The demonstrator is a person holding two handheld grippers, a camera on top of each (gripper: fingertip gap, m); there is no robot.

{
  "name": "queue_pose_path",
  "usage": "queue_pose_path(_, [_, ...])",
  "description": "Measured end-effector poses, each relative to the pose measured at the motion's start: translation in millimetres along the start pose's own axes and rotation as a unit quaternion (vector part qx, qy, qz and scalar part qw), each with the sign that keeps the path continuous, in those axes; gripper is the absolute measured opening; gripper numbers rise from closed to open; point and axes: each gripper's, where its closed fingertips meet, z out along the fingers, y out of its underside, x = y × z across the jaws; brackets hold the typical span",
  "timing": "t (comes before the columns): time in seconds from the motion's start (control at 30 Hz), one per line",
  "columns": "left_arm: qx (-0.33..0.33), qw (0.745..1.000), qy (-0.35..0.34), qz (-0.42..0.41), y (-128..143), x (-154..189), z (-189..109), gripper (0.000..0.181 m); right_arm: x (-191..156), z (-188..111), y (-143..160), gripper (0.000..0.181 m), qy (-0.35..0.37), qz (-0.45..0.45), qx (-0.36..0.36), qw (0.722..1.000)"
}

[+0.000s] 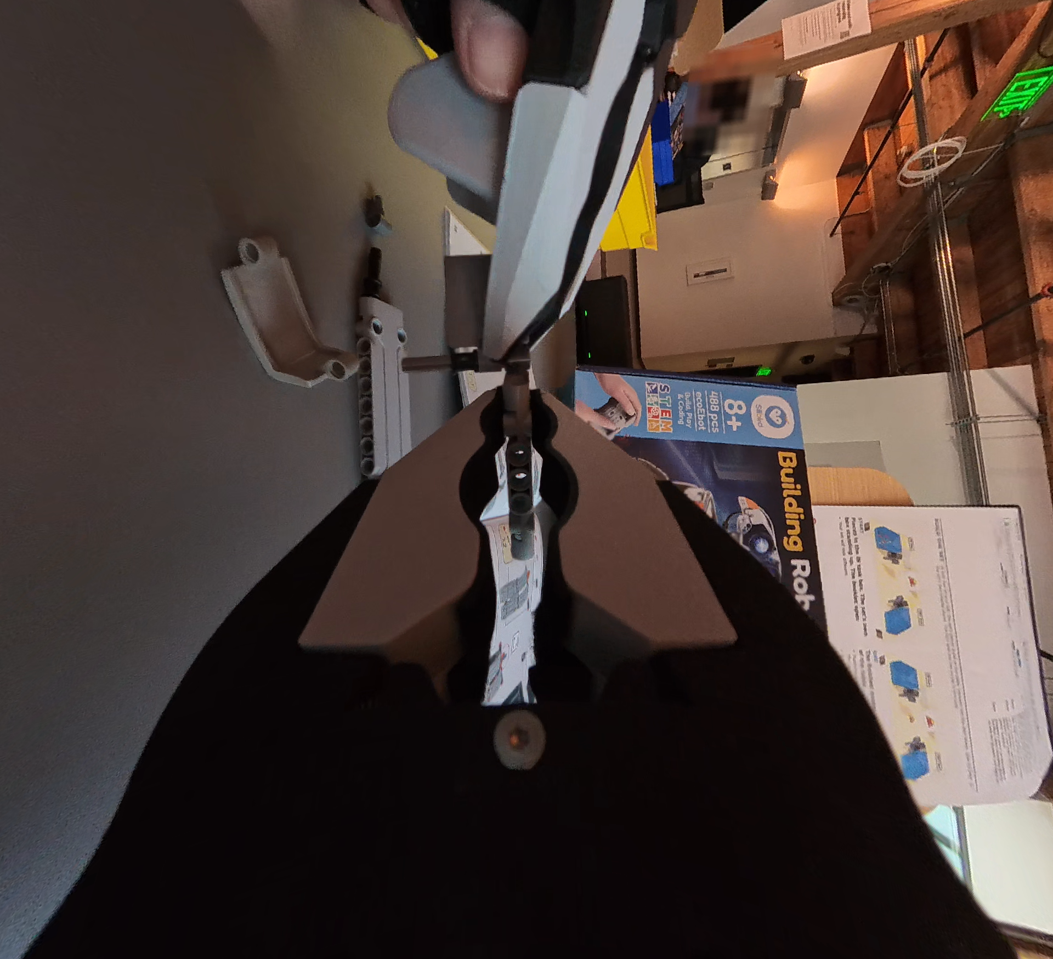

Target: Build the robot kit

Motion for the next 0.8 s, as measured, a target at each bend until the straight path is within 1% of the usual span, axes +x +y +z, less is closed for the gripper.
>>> queue_pose_path(0.07, [0.006,1.000,-0.021,0.015,-3,-4,0,0.026,6,0,7,0.007,0.013,0.006,-0.010,1.000])
queue_pose_path(0.13, [0.017,0.999,-0.027,0.022,-7,-5,-2,0.036,11,0,12,0.006,0.024,0.016,-0.008,1.000])
queue_pose_path(0.27, [0.023,0.998,-0.049,0.033,-9,-13,-5,0.046,11,3,23,0.007,0.008,0.081,-0.009,0.997])
queue_pose_path(0.37, [0.038,0.998,-0.039,0.009,-11,-14,-6,0.046,11,3,24,0.007,-0.003,0.114,0.000,0.993])
queue_pose_path(0.47, [0.062,0.998,-0.020,-0.024,-16,-14,-9,0.041,13,1,22,0.007,0.000,0.121,0.006,0.993])
queue_pose_path(0.53, [0.070,0.997,-0.017,-0.028,-19,-15,-13,0.038,16,0,21,0.007,0.003,0.123,0.010,0.992])
queue_pose_path(0.67, [0.069,0.997,-0.021,-0.014,-20,-15,-16,0.033,20,-3,19,0.007,0.025,0.076,0.015,0.997])
queue_pose_path(0.73, [0.054,0.998,-0.031,0.007,-18,-14,-14,0.031,19,-4,15,0.007,0.032,0.042,0.017,0.998])
queue_pose_path(0.8, [0.035,0.998,-0.040,0.034,-13,-12,-11,0.030,15,-6,5,0.007,0.034,0.009,0.037,0.999])
